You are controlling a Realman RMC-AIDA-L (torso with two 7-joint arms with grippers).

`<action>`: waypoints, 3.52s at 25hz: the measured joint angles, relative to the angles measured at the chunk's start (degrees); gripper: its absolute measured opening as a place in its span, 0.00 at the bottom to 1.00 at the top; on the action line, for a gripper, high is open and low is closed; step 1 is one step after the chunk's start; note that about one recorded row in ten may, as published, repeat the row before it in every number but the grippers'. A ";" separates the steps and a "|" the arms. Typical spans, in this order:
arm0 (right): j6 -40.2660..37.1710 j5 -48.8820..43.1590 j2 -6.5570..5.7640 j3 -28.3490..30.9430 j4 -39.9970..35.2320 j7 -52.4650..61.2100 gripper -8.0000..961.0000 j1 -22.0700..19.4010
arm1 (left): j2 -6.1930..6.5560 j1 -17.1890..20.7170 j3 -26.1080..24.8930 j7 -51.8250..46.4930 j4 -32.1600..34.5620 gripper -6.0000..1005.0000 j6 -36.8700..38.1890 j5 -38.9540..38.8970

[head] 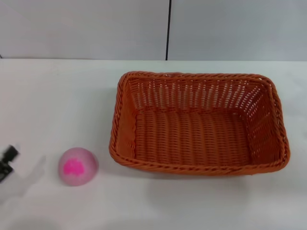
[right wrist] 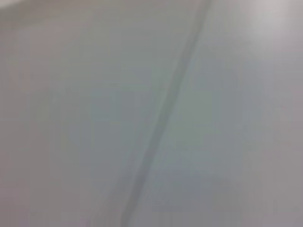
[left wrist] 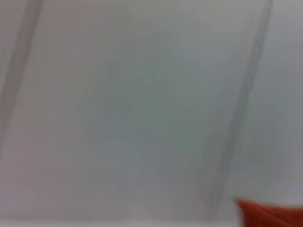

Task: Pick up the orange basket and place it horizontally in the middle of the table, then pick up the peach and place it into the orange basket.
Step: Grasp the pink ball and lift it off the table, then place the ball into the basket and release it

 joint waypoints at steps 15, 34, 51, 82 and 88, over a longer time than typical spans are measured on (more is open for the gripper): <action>-3.82 4.18 -0.01 0.74 10.27 -1.47 0.58 -3.44 | -0.63 -3.66 16.55 -1.56 -2.29 0.81 3.87 -0.04; -3.60 4.27 -0.16 1.43 13.57 -2.42 0.58 -3.79 | -0.79 -4.88 14.44 12.91 -10.15 0.56 11.64 -0.65; -2.44 4.27 -0.16 2.14 15.17 -2.41 0.59 -3.39 | -0.61 -6.07 9.41 13.08 -10.30 0.07 10.13 -0.64; -1.24 4.28 0.02 3.17 18.08 -2.41 0.60 -2.36 | -1.05 -23.78 10.93 8.45 -27.29 0.13 12.18 0.20; -1.25 4.28 0.02 4.19 18.16 -2.41 0.60 -2.54 | -0.86 -21.88 10.06 9.62 -26.77 0.36 12.30 0.26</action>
